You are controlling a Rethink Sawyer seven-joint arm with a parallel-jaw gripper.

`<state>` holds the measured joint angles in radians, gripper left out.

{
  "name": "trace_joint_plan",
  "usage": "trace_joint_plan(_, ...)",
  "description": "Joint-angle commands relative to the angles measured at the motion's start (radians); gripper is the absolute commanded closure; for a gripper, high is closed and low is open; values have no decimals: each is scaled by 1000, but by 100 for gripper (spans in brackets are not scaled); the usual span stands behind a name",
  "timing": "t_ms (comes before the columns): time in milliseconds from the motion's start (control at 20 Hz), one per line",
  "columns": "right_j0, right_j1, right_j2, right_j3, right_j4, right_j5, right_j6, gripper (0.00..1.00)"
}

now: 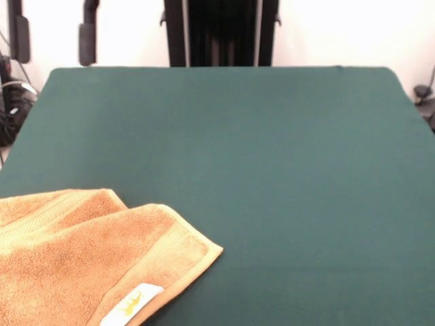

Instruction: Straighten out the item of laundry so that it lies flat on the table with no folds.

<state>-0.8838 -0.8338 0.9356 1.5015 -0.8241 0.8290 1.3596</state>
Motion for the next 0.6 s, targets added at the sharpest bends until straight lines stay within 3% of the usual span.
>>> trace_joint_plan(50, 78, 31, -172, 163, 73, -80, 360, 0)
trace_joint_plan(300, 66, 64, -174, 161, 88, -121, 301, 0)
trace_joint_plan(600, 130, 81, -252, 123, -29, -168, 253, 0)
